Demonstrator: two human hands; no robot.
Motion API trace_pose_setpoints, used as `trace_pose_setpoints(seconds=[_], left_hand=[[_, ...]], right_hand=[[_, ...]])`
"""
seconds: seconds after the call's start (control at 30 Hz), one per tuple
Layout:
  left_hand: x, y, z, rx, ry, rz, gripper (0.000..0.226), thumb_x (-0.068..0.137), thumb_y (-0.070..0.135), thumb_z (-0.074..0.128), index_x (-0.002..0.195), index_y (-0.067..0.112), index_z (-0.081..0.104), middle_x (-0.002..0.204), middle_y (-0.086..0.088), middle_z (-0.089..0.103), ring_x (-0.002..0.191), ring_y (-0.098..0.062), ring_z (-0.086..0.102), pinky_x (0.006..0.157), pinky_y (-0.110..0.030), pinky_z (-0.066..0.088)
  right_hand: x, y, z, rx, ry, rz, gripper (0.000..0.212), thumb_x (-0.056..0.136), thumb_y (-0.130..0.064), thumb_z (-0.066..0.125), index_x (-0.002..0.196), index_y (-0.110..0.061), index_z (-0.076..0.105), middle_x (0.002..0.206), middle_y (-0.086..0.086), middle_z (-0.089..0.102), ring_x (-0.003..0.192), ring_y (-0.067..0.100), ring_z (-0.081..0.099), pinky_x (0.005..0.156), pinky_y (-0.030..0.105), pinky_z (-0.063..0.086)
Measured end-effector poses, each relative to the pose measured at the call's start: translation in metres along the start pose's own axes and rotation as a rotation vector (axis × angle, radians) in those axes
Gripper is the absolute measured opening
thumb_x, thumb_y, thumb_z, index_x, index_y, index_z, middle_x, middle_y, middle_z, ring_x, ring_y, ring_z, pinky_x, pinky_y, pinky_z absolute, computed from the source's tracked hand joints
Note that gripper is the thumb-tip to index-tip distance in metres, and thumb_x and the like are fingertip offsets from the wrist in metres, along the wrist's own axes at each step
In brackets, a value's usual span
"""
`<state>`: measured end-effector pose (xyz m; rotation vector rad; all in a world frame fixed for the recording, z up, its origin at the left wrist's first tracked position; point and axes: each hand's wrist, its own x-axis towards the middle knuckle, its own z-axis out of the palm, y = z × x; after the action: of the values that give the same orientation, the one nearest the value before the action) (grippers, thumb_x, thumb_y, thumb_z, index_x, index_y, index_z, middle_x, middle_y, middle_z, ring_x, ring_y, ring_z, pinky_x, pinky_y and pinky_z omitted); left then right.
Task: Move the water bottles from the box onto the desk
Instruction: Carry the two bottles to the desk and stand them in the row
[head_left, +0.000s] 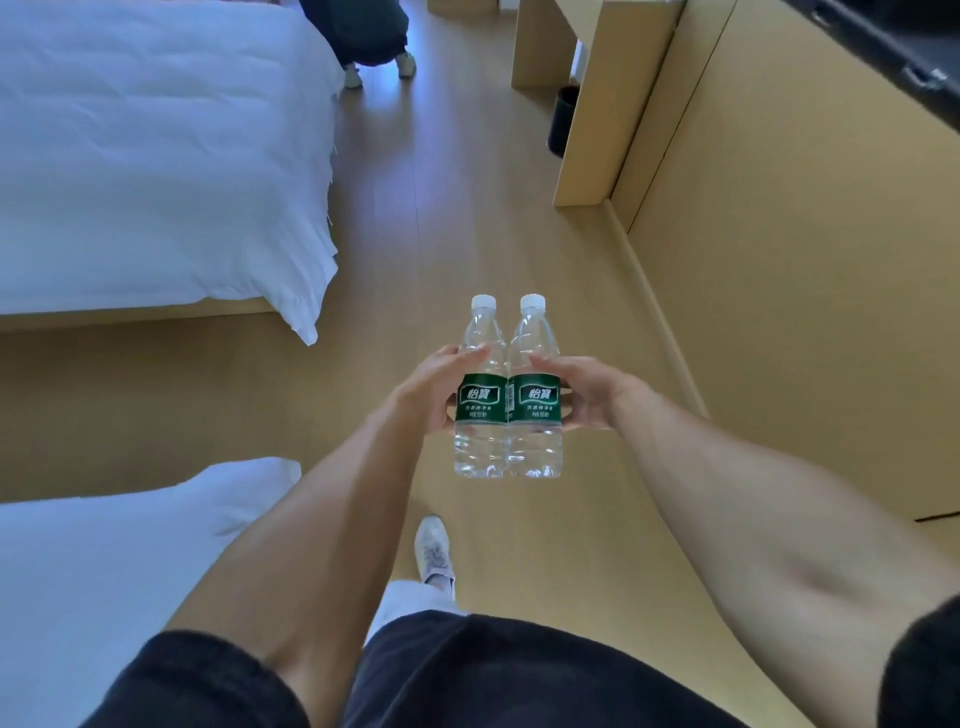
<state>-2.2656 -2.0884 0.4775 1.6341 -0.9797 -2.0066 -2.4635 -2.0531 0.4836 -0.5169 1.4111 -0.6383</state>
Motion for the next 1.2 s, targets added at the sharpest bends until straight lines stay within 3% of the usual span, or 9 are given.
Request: trace_pose_setpoints(seconds=[0.17,0.37,0.47,0.87,1.07,1.2], left_hand=[[0.052,0.073,-0.033,0.014,-0.044,0.002,0.04,0.095,0.044,0.067,0.125,0.021,0.055,0.119,-0.013,0.069,0.11,-0.032,0.069,0.087,-0.063,0.056],[0.112,0.144,-0.062,0.051,-0.086,-0.004,0.041,0.094,0.045,0.067,0.124,0.021,0.055,0.119,-0.015,0.069,0.106,-0.034,0.07,0.085,-0.065,0.056],[0.141,0.17,-0.072,0.062,-0.07,-0.031,0.035,0.094,0.046,0.067,0.119,0.023,0.056,0.118,-0.015,0.069,0.106,-0.034,0.07,0.084,-0.066,0.055],[0.282,0.291,-0.118,0.016,-0.011,0.001,0.042,0.093,0.046,0.068,0.125,0.021,0.056,0.119,-0.015,0.068,0.108,-0.034,0.069,0.083,-0.063,0.057],[0.363,0.388,-0.136,-0.029,0.034,0.042,0.043,0.094,0.045,0.067,0.127,0.02,0.055,0.115,-0.012,0.069,0.106,-0.032,0.069,0.084,-0.066,0.055],[0.409,0.447,-0.143,-0.036,0.043,0.074,0.047,0.093,0.047,0.068,0.13,0.022,0.054,0.117,-0.01,0.068,0.107,-0.03,0.068,0.09,-0.067,0.052]], right_hand=[[0.052,-0.069,0.016,0.029,0.047,-0.01,0.046,0.081,-0.039,0.078,0.114,-0.01,0.065,0.109,0.01,0.071,0.107,0.032,0.066,0.096,0.062,0.05],[0.102,-0.139,0.024,0.041,0.076,-0.02,0.049,0.074,-0.041,0.08,0.111,-0.011,0.066,0.093,0.006,0.076,0.099,0.03,0.069,0.096,0.062,0.05],[0.127,-0.167,0.025,0.034,0.09,0.001,0.057,0.073,-0.042,0.08,0.118,-0.009,0.065,0.102,0.008,0.074,0.102,0.03,0.068,0.097,0.061,0.05],[0.284,-0.305,0.017,0.018,-0.001,-0.018,0.052,0.086,-0.04,0.074,0.127,-0.01,0.063,0.113,0.008,0.07,0.104,0.029,0.066,0.099,0.059,0.049],[0.371,-0.412,0.003,-0.03,-0.082,-0.048,0.052,0.079,-0.041,0.078,0.12,-0.011,0.065,0.103,0.007,0.073,0.1,0.029,0.068,0.097,0.061,0.05],[0.416,-0.479,-0.008,-0.057,-0.102,-0.056,0.049,0.079,-0.042,0.078,0.117,-0.013,0.065,0.101,0.007,0.075,0.097,0.028,0.07,0.089,0.054,0.056]])
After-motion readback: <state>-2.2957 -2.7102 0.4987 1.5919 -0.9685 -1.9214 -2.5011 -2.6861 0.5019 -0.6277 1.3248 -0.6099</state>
